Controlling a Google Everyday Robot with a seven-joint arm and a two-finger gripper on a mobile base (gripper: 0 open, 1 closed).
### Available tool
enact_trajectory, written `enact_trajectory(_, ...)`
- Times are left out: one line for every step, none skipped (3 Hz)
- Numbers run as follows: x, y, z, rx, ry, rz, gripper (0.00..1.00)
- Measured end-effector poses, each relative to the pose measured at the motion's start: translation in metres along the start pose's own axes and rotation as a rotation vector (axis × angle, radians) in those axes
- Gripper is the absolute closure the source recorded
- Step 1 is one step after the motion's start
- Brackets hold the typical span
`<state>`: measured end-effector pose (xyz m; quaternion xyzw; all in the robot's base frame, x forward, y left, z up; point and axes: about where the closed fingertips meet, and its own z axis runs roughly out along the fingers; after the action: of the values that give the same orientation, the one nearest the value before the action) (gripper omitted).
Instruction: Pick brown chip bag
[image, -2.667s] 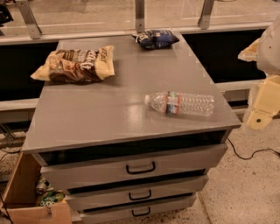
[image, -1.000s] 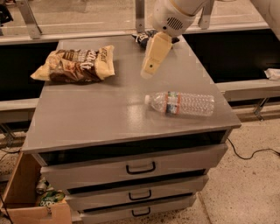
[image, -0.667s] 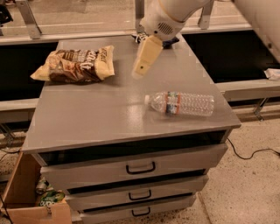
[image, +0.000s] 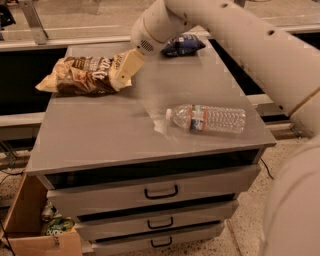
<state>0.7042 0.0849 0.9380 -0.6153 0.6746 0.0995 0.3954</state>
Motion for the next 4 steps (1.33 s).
enact_trajectory(-0.010, -0.011, 0.047, 0.003, -0.045, 0.044, 0.00)
enact_trajectory(-0.015, -0.011, 0.088, -0.029, -0.050, 0.085, 0.00)
enact_trajectory(-0.016, -0.009, 0.118, -0.060, -0.040, 0.120, 0.00)
enact_trajectory(-0.016, -0.008, 0.133, -0.070, -0.032, 0.137, 0.19)
